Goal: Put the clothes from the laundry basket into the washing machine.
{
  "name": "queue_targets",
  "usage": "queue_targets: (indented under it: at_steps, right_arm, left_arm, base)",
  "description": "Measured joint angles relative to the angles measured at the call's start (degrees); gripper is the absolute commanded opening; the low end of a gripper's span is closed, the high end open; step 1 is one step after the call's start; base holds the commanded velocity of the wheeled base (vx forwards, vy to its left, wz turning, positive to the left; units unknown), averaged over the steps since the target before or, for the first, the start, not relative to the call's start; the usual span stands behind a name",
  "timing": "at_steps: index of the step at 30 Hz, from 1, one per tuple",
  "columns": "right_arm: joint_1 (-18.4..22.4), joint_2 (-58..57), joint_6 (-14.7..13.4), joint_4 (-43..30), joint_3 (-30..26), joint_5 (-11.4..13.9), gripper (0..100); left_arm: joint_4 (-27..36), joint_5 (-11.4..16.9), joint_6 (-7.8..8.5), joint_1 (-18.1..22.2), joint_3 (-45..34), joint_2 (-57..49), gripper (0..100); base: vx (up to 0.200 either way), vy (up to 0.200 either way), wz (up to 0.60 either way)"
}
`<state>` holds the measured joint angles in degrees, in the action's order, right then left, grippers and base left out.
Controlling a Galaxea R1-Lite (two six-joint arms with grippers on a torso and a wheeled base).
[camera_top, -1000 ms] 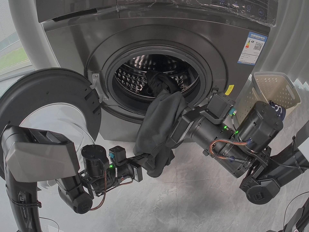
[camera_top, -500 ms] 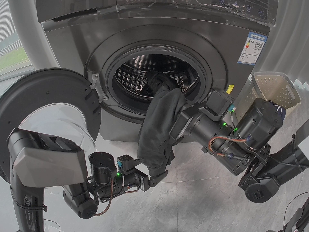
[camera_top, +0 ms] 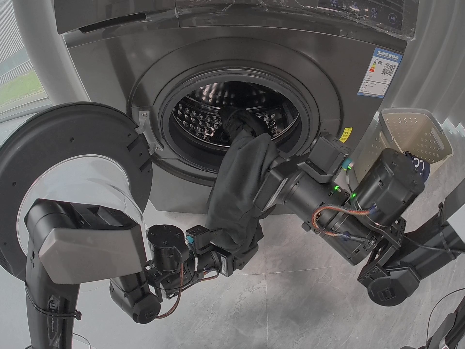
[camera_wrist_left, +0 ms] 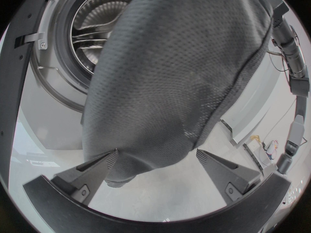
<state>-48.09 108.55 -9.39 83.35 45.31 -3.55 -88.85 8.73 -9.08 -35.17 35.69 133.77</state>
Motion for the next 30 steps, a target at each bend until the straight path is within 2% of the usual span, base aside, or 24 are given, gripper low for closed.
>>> queue_targets:
  at_steps: [4,8,17,24,30]
  right_arm:
    - [0.0,0.0,0.0,0.1,-0.1,0.0,0]
    - [0.2,-0.1,0.0,0.2,-0.3,0.0,0]
    - [1.5,-1.1,-0.2,0.4,-1.2,0.0,0]
    - [4.1,-3.7,-0.2,0.5,-4.9,0.4,0]
    - [7.7,-8.1,-1.1,0.6,-11.6,1.8,0]
  left_arm:
    - [0.0,-2.7,-0.3,0.2,2.4,1.1,0]
    - [0.0,-4.1,-0.39,0.3,3.3,1.3,0]
    - [0.0,-4.3,-0.55,0.5,-1.4,-4.0,0]
    - [0.0,-2.4,-0.51,1.2,-10.3,-14.0,0]
    - [0.0,2.3,-0.52,4.3,-17.0,-24.5,0]
  base:
    - [0.0,0.0,0.0]
    - [0.0,0.0,0.0]
    - [0.0,0.0,0.0]
    - [0.0,0.0,0.0]
    - [0.0,0.0,0.0]
